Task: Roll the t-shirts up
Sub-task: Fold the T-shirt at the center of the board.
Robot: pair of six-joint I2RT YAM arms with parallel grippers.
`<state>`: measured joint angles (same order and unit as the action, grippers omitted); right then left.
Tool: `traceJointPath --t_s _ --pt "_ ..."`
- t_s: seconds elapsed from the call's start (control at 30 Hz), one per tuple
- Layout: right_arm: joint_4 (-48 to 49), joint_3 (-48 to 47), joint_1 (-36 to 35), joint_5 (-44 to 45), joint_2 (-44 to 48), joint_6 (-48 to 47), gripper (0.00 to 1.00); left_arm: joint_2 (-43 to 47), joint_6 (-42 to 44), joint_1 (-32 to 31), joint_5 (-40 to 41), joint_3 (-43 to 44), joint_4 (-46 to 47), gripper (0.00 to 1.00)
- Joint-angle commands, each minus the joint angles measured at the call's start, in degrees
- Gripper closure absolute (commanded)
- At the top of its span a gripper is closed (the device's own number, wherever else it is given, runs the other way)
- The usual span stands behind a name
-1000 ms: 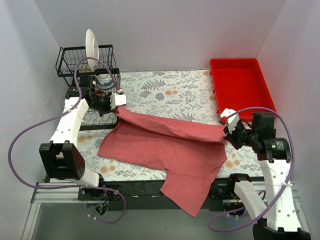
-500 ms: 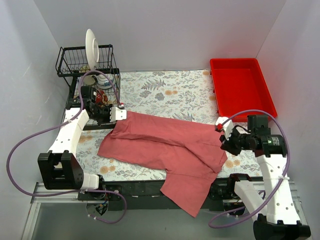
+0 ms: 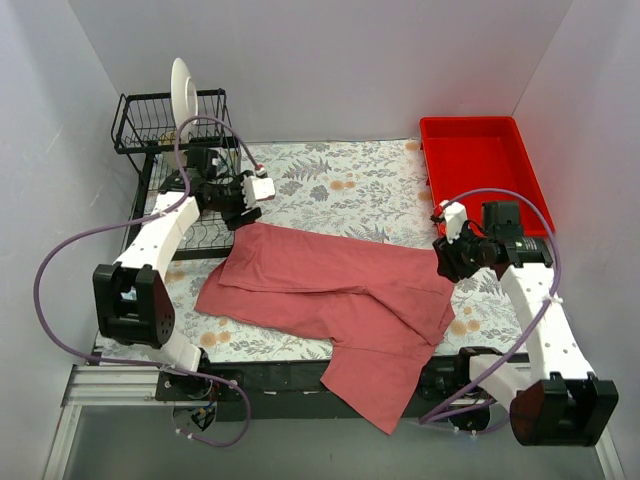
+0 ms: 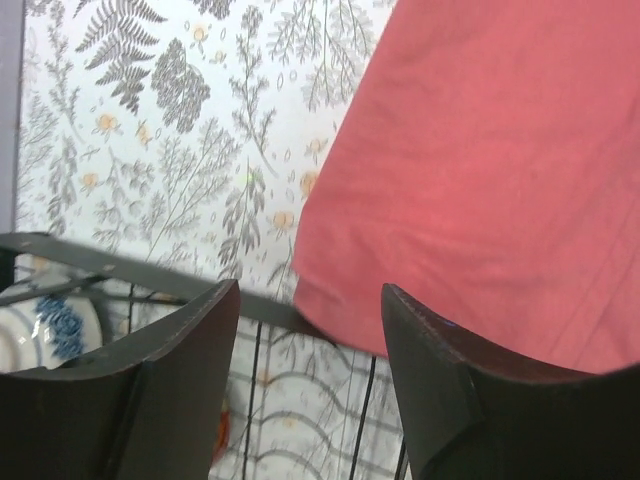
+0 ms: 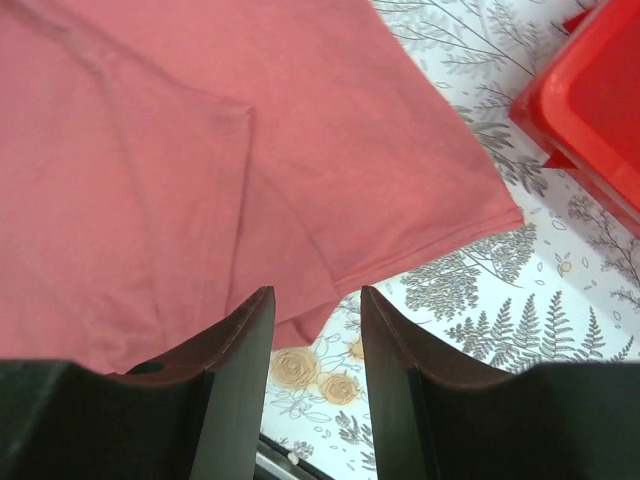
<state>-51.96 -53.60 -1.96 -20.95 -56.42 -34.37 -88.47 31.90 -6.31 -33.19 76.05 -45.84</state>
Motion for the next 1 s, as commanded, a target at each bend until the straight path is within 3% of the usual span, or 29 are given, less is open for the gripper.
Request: traceJointPath --t_s 0.0,0.17,0.33,0.6,0.83,0.97 --pt "8.71 -0.10 0.11 7.84 -3.69 8.87 0.52 -3.29 -12.99 -2.48 -0.91 3.31 8.04 0.41" --pt "11.44 0.78 0.20 11.09 -7.20 8.88 0.53 -4.61 -24.22 -7.40 -3.63 4.46 8.67 0.41" --pt "12.15 1.13 0.29 9.98 -9.49 5.73 0.54 -1.90 -26.71 -13.72 -4.34 -3.44 8.23 0.44" --pt "12.32 2.27 -0.42 7.86 -13.62 -3.15 0.54 -0.13 -31.54 -15.49 -5.66 -12.15 9.55 0.45" --pt "15.93 4.73 -0.94 8.99 -18.54 -11.41 0.64 3.29 -36.38 -17.86 -7.24 -18.56 8.84 0.52" --pt "20.23 7.63 -1.21 12.24 -20.48 -16.68 0.66 6.11 -37.52 -19.62 -6.19 -24.79 9.45 0.55"
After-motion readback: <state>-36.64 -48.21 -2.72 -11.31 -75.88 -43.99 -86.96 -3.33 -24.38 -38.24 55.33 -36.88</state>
